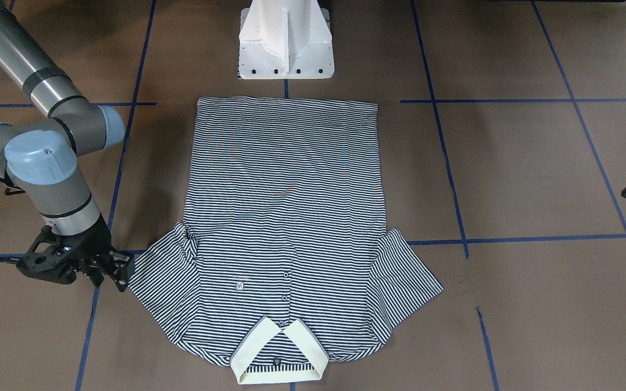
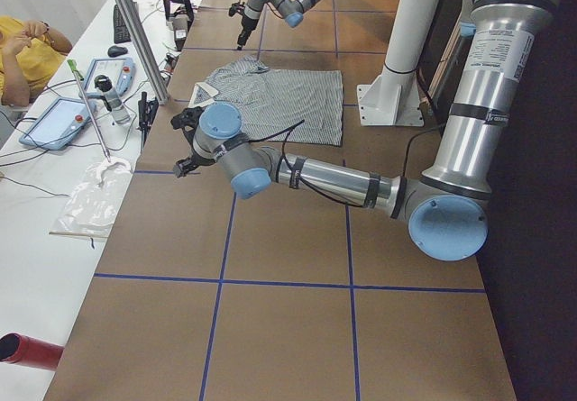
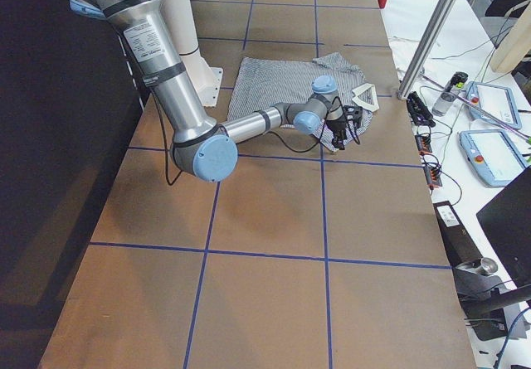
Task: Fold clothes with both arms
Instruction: 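Move the right gripper toward the sleeve nearest it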
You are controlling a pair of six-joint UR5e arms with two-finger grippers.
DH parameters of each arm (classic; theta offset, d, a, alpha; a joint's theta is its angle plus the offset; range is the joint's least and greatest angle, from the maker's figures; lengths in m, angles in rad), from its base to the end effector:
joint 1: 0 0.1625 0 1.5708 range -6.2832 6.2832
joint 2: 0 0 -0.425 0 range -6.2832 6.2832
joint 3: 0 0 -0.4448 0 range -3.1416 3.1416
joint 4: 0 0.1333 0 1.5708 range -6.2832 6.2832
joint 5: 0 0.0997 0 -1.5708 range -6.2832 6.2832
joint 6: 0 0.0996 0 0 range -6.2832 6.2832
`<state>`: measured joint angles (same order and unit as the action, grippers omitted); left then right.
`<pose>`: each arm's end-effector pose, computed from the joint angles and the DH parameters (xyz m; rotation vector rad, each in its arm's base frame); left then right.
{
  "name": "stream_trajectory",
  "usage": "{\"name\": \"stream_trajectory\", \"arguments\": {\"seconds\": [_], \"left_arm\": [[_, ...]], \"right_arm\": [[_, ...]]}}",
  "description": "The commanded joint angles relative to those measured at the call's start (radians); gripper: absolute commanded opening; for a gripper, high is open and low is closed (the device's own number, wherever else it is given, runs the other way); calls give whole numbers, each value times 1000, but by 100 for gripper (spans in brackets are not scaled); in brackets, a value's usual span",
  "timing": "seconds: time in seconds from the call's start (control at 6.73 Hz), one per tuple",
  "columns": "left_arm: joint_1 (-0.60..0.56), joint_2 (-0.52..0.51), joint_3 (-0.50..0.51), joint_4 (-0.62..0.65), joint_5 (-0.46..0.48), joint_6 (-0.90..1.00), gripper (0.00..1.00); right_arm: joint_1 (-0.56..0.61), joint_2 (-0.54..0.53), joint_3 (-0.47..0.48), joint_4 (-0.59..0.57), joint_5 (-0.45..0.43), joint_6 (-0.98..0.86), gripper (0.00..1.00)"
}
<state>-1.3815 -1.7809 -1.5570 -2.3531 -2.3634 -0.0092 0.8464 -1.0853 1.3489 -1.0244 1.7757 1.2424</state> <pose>0.0589 -0.6389 0.4477 0.8547 0.8210 0.5457 -0.4237 -0.6494 0.4175 0.2882 -0.7846 0.4048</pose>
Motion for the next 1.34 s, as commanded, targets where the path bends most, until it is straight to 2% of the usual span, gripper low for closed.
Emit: {"name": "stream_trajectory", "arguments": {"seconds": [0.0, 0.45, 0.59, 0.74, 1.19], "left_arm": [[1, 0, 0, 0, 0, 0, 100], [2, -5, 2, 0, 1, -2, 100], [2, -5, 3, 0, 1, -2, 100], [4, -5, 3, 0, 1, -2, 100], [5, -12, 9, 2, 1, -2, 100]], "right_arm": [[-24, 1, -22, 7, -15, 0, 58], [-36, -2, -28, 7, -21, 0, 58], [-36, -1, -28, 7, -21, 3, 46], [-38, -1, -28, 7, -21, 2, 2], [-40, 18, -16, -9, -19, 5, 0]]}}
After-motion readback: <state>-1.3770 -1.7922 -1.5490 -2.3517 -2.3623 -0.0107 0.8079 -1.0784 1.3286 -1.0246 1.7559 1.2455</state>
